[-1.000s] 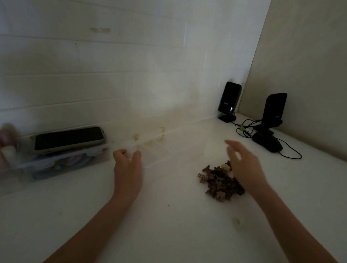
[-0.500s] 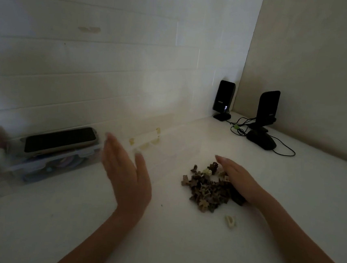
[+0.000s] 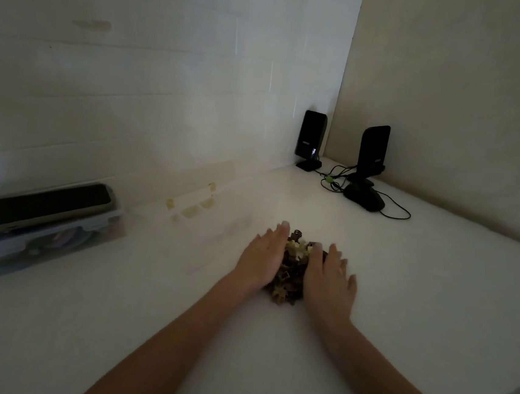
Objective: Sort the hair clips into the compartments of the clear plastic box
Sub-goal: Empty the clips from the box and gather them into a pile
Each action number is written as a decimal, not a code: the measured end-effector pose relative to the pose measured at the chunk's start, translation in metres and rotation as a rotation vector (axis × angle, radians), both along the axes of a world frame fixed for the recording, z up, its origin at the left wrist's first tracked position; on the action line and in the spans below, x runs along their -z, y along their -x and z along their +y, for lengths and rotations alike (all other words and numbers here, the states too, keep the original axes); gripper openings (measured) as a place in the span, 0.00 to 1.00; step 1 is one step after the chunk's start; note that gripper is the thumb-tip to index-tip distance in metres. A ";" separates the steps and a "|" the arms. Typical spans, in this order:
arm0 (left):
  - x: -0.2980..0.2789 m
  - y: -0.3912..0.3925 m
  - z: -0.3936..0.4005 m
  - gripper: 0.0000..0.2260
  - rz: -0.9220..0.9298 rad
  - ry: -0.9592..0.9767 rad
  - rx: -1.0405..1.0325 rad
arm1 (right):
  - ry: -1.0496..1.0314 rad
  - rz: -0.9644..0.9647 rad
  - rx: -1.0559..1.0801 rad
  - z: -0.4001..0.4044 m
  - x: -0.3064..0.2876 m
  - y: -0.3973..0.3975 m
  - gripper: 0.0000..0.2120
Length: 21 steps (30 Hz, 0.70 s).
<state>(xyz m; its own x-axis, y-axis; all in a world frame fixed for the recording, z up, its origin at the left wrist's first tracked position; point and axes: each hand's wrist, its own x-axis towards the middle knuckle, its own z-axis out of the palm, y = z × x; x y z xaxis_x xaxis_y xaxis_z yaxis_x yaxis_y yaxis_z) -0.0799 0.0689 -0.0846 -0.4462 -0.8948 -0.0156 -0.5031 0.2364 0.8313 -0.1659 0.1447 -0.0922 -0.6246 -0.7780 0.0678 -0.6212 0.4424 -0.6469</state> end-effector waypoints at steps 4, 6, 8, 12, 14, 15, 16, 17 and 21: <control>0.003 0.025 0.014 0.29 0.036 0.009 -0.004 | 0.152 -0.107 0.037 -0.018 -0.006 0.010 0.24; 0.004 0.035 0.020 0.26 0.064 0.019 -0.030 | 0.203 -0.054 -0.005 -0.019 -0.005 0.013 0.21; 0.004 0.043 0.024 0.24 0.087 0.036 -0.067 | 0.258 -0.035 -0.041 -0.017 -0.003 0.017 0.18; 0.002 0.055 0.032 0.24 0.279 -0.025 -0.136 | 0.401 -0.265 0.029 -0.014 -0.009 0.025 0.18; 0.003 0.052 0.030 0.23 0.409 0.012 -0.214 | 0.426 -0.321 0.082 -0.011 -0.013 0.034 0.22; 0.002 0.048 0.025 0.23 0.447 0.044 -0.252 | 0.448 -0.346 0.115 -0.008 -0.015 0.040 0.24; 0.001 0.044 0.019 0.23 0.462 0.067 -0.273 | 0.473 -0.371 0.147 -0.004 -0.015 0.045 0.25; 0.000 0.042 0.010 0.22 0.453 0.078 -0.270 | 0.491 -0.391 0.168 -0.001 -0.014 0.050 0.26; -0.008 0.049 -0.020 0.30 0.205 0.022 -0.107 | 0.517 -0.401 0.160 0.008 -0.007 0.052 0.26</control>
<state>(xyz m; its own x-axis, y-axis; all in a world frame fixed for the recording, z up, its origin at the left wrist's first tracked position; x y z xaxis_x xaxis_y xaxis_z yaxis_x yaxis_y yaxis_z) -0.1293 0.0492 -0.0766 -0.3407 -0.9363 0.0857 -0.3477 0.2102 0.9137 -0.2174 0.1525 -0.0851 -0.7842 -0.6033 0.1454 -0.2411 0.0802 -0.9672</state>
